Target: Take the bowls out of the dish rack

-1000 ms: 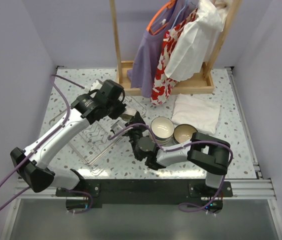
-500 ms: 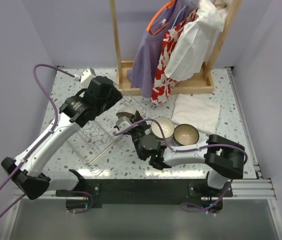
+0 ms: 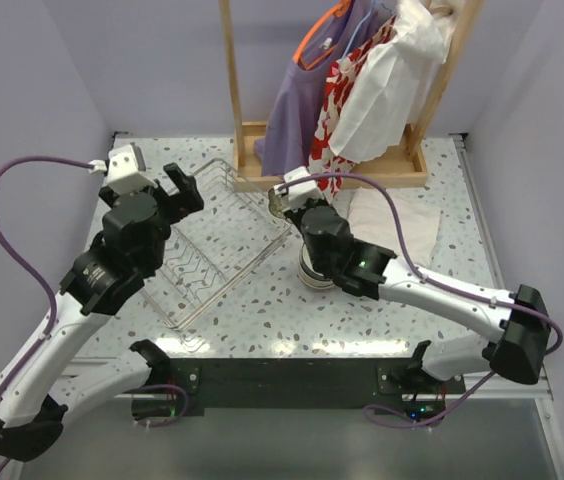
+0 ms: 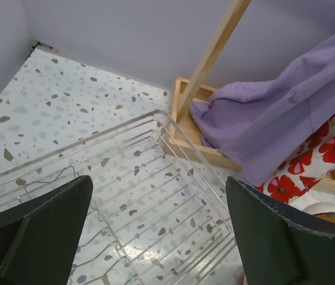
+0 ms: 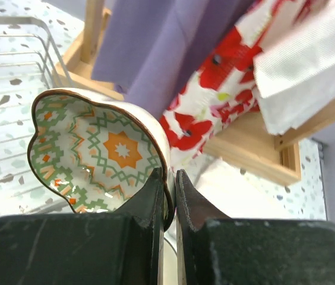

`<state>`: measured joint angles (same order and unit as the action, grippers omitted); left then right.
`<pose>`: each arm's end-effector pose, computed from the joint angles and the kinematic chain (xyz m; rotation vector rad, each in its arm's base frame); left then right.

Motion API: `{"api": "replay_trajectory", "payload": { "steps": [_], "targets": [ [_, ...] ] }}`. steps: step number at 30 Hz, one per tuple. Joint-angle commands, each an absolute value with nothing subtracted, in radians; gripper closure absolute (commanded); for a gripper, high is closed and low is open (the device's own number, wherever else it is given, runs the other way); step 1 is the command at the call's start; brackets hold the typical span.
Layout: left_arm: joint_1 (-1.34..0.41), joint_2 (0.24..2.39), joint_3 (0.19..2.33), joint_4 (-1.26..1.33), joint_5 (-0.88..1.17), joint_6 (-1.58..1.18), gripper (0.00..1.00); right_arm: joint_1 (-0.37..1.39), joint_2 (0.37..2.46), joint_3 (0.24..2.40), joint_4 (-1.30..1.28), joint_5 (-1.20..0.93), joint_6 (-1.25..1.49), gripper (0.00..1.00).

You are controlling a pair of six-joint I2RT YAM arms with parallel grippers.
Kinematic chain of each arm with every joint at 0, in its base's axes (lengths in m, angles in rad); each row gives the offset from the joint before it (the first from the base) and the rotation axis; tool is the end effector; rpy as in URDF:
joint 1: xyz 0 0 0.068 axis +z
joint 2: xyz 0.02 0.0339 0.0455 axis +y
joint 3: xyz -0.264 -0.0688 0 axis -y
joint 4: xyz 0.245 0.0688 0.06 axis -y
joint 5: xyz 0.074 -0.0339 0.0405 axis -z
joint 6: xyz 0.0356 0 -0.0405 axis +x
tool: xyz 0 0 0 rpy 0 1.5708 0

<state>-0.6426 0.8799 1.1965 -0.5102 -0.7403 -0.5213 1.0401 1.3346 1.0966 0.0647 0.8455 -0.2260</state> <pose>0.1459 -0.0793 0.4310 -0.4224 1.6650 -0.2098 0.1782 0.2510 0.3539 -0.4527 1.6251 -0.1270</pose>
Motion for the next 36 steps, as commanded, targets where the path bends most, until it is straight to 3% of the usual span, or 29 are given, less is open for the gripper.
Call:
{"api": "replay_trajectory", "payload": {
  "steps": [1, 16, 26, 31, 36],
  "targets": [
    [-0.638, 0.789, 1.074, -0.396, -0.712, -0.364, 0.00, 0.964, 1.266, 1.210, -0.359, 0.735, 0.042, 1.00],
    [-0.638, 0.549, 0.809, -0.345, -0.520, -0.318, 0.00, 0.519, 1.075, 1.177, -0.925, 0.381, 0.351, 1.00],
    [-0.640, 0.541, 0.752, -0.307, -0.462, -0.318, 0.00, 0.010, 0.997, 1.066, -1.008, 0.141, 0.380, 1.00],
    [-0.640, 0.543, 0.746, -0.293, -0.440, -0.301, 0.00, -0.078, 1.006, 0.959, -0.945, 0.163, 0.434, 1.00],
    [-0.638, 0.532, 0.750, -0.307, -0.428, -0.278, 0.00, -0.178, 1.086, 0.841, -0.844, 0.045, 0.478, 1.00]
  ]
}}
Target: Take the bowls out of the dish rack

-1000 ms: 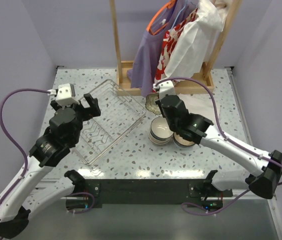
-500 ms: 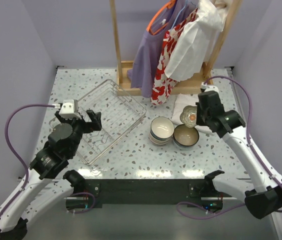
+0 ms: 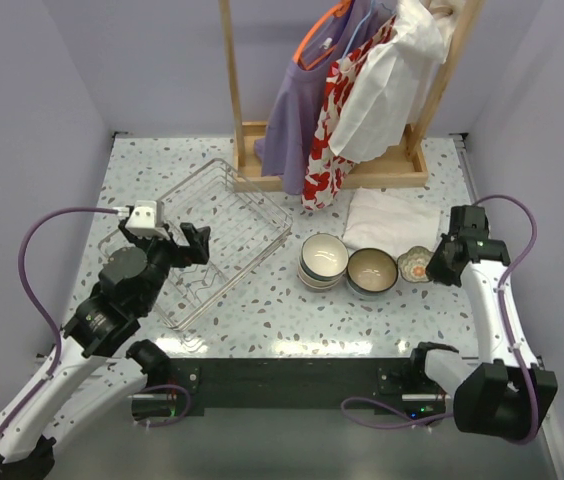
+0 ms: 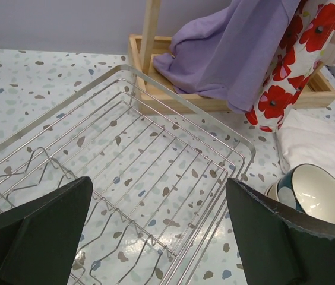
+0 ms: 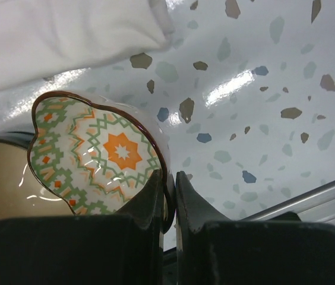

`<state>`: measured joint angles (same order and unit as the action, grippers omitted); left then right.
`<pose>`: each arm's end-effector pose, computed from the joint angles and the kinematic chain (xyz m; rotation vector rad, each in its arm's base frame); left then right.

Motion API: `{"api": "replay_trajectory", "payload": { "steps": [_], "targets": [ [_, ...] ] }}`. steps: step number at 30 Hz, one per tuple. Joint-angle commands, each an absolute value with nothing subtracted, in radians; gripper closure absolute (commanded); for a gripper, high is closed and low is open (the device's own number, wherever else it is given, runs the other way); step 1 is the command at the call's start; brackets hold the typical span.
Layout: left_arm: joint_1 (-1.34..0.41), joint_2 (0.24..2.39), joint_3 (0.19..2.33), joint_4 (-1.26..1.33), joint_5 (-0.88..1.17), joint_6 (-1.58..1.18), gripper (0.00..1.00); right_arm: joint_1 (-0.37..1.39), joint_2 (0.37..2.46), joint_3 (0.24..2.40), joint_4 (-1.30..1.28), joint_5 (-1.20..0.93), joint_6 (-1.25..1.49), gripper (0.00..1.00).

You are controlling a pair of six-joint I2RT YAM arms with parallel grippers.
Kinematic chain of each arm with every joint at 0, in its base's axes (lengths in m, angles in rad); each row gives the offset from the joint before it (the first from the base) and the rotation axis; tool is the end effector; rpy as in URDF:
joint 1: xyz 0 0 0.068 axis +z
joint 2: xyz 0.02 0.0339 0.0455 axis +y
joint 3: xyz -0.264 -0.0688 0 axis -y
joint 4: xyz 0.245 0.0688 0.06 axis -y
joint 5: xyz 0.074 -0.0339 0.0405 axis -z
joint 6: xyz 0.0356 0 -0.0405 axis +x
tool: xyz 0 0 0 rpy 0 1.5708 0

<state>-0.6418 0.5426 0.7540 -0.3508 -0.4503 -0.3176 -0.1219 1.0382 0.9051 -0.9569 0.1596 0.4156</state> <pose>0.1101 -0.0630 0.3452 -0.0588 1.7062 -0.3317 0.1851 -0.0284 0.2711 0.7513 2.5327 -0.1142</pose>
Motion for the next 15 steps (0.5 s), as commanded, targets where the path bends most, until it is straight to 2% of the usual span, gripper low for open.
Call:
{"api": "replay_trajectory", "payload": {
  "steps": [1, 6, 15],
  "targets": [
    [-0.640, 0.528, 0.752, -0.317, -0.428, -0.276, 0.00, -0.196, 1.097, 0.816, -0.798, 0.002, 0.491, 1.00],
    [-0.638, 0.502, 0.765, -0.359, -0.437, -0.273, 0.00, -0.305, 1.152, 0.655, -0.680, -0.115, 0.532, 1.00],
    [-0.638, 0.451, 0.769, -0.399, -0.477, -0.256, 0.00, -0.354, 1.166, 0.565, -0.609, -0.094, 0.578, 1.00]
  ]
}}
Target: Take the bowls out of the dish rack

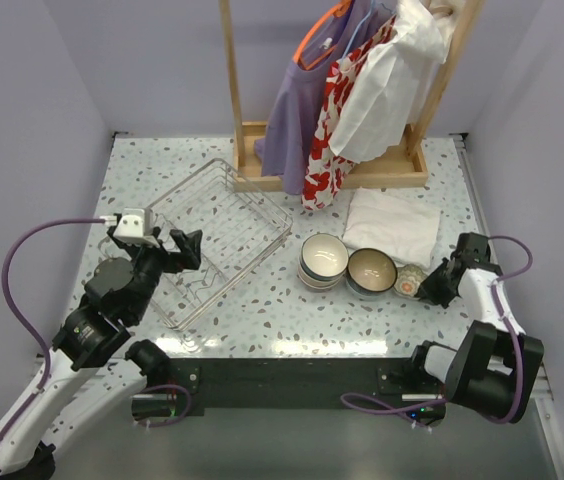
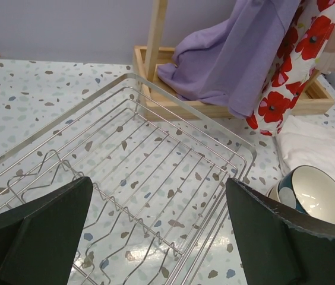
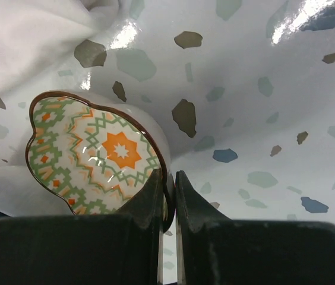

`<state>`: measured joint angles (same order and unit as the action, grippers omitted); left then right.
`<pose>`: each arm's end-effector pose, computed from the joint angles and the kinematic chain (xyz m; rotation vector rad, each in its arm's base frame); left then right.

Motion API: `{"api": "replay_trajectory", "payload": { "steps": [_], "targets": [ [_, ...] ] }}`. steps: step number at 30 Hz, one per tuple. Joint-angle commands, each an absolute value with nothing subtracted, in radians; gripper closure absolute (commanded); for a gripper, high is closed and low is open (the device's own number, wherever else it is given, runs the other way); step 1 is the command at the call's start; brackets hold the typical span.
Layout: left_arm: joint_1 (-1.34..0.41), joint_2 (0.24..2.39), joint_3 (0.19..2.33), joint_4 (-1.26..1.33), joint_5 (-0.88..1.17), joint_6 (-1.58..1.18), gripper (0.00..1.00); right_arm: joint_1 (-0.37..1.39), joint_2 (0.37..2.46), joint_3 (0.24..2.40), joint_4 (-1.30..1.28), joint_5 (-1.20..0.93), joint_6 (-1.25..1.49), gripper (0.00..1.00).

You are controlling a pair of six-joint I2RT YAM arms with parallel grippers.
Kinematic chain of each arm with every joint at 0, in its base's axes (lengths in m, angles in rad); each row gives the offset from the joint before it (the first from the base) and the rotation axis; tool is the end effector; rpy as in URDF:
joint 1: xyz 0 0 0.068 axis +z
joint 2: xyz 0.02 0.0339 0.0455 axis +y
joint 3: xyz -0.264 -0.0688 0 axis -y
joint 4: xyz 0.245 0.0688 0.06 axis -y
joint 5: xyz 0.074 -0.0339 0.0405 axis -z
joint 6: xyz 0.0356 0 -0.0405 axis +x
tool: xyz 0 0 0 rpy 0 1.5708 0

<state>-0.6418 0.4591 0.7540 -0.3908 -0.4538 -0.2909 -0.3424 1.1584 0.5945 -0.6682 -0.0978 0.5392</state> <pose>0.0941 -0.0509 0.3490 -0.0522 1.6666 -0.3300 0.1798 -0.0604 0.1719 1.1770 2.5500 0.1840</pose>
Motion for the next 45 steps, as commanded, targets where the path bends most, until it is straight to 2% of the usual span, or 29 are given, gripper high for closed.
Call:
{"api": "replay_trajectory", "payload": {
  "steps": [1, 3, 4, 6, 7, 12, 18, 25, 29, 33, 42, 45],
  "targets": [
    [-0.638, 0.451, 0.769, -0.399, -0.479, -0.255, 0.00, -0.356, 1.163, 0.561, -0.621, -0.081, 0.581, 0.91],
    [-0.638, 0.451, 0.772, -0.399, -0.479, -0.255, 0.00, -0.364, 1.134, 0.566, -0.644, -0.039, 0.589, 0.74],
    [-0.638, 0.448, 0.773, -0.400, -0.479, -0.253, 0.00, -0.365, 1.118, 0.571, -0.672, -0.022, 0.589, 0.55],
    [-0.638, 0.449, 0.778, -0.399, -0.479, -0.253, 0.00, -0.367, 1.068, 0.597, -0.702, 0.014, 0.584, 0.44],
    [-0.638, 0.449, 0.779, -0.394, -0.477, -0.249, 0.00, -0.367, 1.054, 0.609, -0.733, 0.020, 0.584, 0.34],
    [-0.638, 0.460, 0.801, -0.388, -0.479, -0.222, 0.00, -0.367, 1.000, 0.686, -0.807, 0.002, 0.572, 0.15],
    [-0.640, 0.479, 0.838, -0.387, -0.538, -0.170, 0.00, -0.347, 0.983, 0.877, -0.905, 0.095, 0.534, 0.01],
    [-0.638, 0.456, 0.873, -0.397, -0.664, -0.063, 0.00, -0.233, 0.980, 1.256, -1.002, 0.265, 0.414, 0.01],
    [-0.638, 0.419, 0.877, -0.393, -0.736, -0.026, 0.00, -0.147, 0.927, 1.374, -0.993, 0.408, 0.350, 0.01],
    [-0.638, 0.359, 0.867, -0.362, -0.800, 0.032, 0.00, -0.100, 0.781, 1.307, -0.884, 0.433, 0.327, 0.01],
    [-0.638, 0.255, 0.842, -0.357, -0.876, 0.081, 0.00, -0.095, 0.401, 0.988, -0.608, 0.353, 0.333, 0.01],
    [-0.638, 0.235, 0.821, -0.342, -0.885, 0.097, 0.00, -0.094, 0.365, 0.940, -0.580, 0.353, 0.330, 0.01]
  ]
}}
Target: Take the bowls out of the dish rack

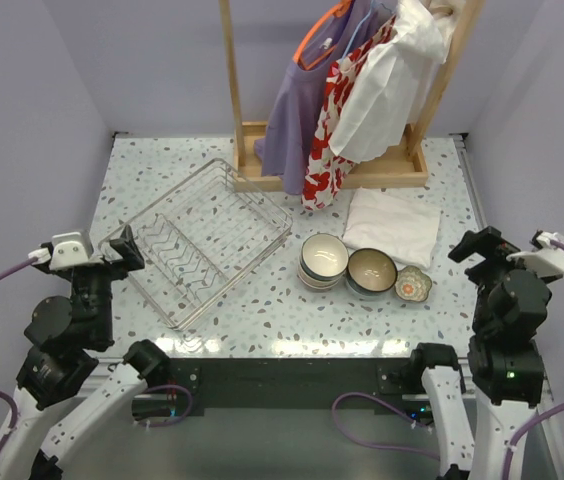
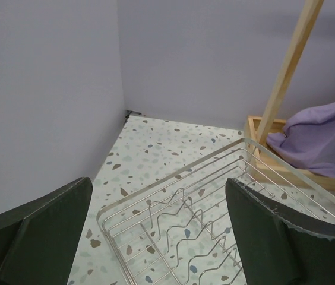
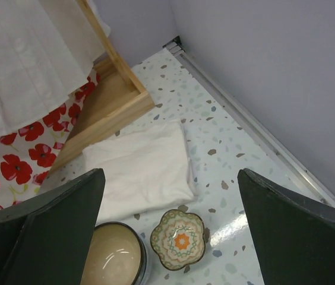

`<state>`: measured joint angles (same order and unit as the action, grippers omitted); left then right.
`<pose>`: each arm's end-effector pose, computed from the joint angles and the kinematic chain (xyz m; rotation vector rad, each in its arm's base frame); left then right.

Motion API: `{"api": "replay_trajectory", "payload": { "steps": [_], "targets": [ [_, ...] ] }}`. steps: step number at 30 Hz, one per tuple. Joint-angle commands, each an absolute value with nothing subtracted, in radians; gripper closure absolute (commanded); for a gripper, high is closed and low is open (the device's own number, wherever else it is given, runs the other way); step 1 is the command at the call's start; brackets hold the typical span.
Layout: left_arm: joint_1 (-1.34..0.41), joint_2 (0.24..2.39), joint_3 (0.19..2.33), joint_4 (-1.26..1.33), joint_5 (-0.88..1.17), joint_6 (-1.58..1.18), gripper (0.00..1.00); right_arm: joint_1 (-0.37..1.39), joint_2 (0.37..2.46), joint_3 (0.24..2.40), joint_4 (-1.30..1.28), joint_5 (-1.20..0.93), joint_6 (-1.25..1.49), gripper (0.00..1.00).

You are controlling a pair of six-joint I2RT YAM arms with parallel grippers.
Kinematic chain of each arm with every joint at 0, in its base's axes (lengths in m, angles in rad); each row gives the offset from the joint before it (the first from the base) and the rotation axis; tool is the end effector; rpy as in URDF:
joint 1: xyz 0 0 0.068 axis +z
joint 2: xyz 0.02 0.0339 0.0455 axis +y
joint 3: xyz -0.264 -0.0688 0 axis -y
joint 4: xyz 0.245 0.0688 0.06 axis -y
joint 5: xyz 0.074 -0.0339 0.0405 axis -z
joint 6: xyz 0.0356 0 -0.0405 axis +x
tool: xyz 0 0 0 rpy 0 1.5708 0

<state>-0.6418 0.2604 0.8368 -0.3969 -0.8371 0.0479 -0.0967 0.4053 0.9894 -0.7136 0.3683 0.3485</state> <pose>0.0430 0.0009 0.3828 -0.2093 1.4365 0.0959 0.0535 -0.0181 0.3889 0.6355 1.5693 -0.1245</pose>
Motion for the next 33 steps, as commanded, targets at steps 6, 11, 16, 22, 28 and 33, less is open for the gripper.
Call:
{"api": "replay_trajectory", "payload": {
  "steps": [6, 11, 16, 22, 28, 33],
  "targets": [
    [-0.640, 0.239, 0.805, -0.318, -0.913, 0.110, 0.00, -0.086, 0.382, 0.919, -0.600, 0.318, 0.330, 0.01],
    [-0.638, 0.244, 0.801, -0.316, -0.920, 0.075, 0.00, -0.078, 0.373, 0.896, -0.597, 0.311, 0.333, 0.01],
    [-0.638, 0.256, 0.795, -0.328, -0.922, 0.048, 0.00, -0.058, 0.368, 0.891, -0.600, 0.313, 0.313, 0.01],
    [-0.638, 0.258, 0.776, -0.310, -0.927, 0.038, 0.00, -0.046, 0.357, 0.891, -0.612, 0.305, 0.302, 0.01],
    [-0.638, 0.259, 0.769, -0.288, -0.922, 0.054, 0.00, -0.038, 0.344, 0.899, -0.624, 0.314, 0.275, 0.01],
    [-0.638, 0.262, 0.769, -0.285, -0.911, 0.058, 0.00, -0.037, 0.342, 0.893, -0.623, 0.308, 0.279, 0.01]
  ]
}}
